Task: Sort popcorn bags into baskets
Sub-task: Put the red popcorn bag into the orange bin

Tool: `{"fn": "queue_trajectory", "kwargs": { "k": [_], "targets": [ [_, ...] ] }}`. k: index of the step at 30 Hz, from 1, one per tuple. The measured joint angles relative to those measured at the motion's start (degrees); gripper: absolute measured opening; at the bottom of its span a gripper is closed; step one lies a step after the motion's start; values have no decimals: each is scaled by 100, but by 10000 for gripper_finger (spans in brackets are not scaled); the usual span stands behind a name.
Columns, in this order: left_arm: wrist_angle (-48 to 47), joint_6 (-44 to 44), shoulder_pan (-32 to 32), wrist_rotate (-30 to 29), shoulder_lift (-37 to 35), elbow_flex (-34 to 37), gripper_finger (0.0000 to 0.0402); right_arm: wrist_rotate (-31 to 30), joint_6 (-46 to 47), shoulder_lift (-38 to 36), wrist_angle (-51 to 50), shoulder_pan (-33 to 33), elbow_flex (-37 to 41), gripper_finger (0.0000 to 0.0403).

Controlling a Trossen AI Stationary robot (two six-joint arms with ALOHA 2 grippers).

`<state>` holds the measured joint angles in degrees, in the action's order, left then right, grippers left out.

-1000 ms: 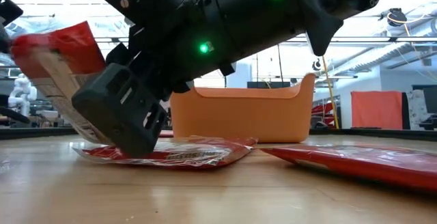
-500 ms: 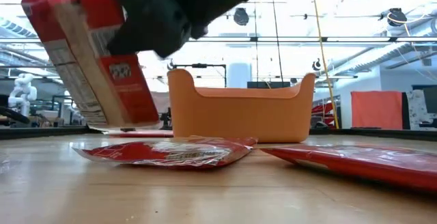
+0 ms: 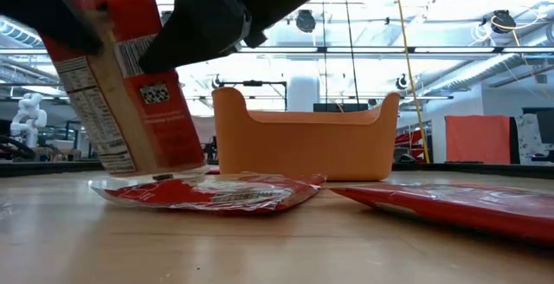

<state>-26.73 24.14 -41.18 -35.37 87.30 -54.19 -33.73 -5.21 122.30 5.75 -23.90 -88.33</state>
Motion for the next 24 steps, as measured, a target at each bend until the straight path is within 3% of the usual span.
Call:
{"fn": "queue_trajectory", "kwargs": {
  "k": [12, 17, 24],
  "targets": [
    [73, 121, 46, -184, 62, -2, 33, -70, -134, -201, -324, -1, 9, 29],
    [207, 41, -111, -503, -109, -7, 25, -626, -157, -684, -860, -200, 15, 79],
    [573, -546, -540, -1006, -732, 9, 46, -1184, 813, -1628, -1808, -661, 362, 147]
  ]
}}
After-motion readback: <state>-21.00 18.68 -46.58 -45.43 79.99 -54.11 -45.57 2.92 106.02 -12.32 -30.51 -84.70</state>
